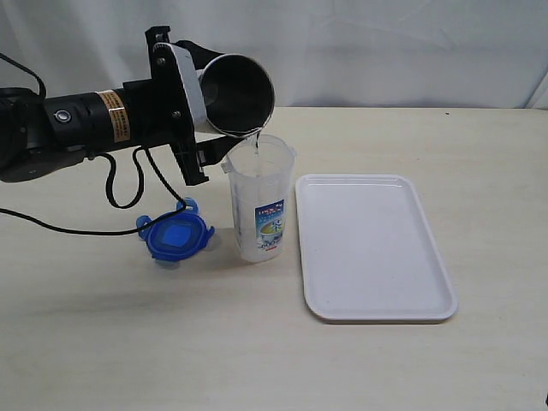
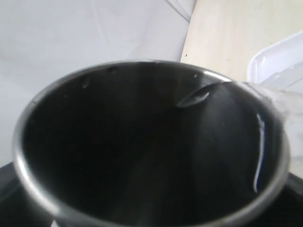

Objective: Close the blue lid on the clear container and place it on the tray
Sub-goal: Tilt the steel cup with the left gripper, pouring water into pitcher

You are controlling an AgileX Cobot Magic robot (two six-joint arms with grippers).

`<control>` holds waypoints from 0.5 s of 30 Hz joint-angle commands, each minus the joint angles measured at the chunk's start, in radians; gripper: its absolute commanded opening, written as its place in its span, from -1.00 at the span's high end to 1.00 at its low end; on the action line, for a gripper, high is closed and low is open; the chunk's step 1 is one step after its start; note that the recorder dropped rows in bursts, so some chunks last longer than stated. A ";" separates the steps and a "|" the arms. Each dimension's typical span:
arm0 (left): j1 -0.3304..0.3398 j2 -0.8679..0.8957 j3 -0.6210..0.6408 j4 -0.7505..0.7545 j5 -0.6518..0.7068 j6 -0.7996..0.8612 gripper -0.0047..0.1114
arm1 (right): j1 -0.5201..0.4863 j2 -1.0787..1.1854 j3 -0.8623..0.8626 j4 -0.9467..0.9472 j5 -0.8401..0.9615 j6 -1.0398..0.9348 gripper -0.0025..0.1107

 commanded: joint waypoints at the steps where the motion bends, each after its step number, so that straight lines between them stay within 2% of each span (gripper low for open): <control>1: -0.001 -0.015 -0.016 -0.021 -0.075 0.028 0.92 | -0.004 0.002 0.002 0.001 -0.009 0.004 0.88; 15: -0.001 -0.015 -0.016 -0.043 -0.076 0.092 0.92 | -0.004 0.002 0.002 0.001 -0.009 0.004 0.88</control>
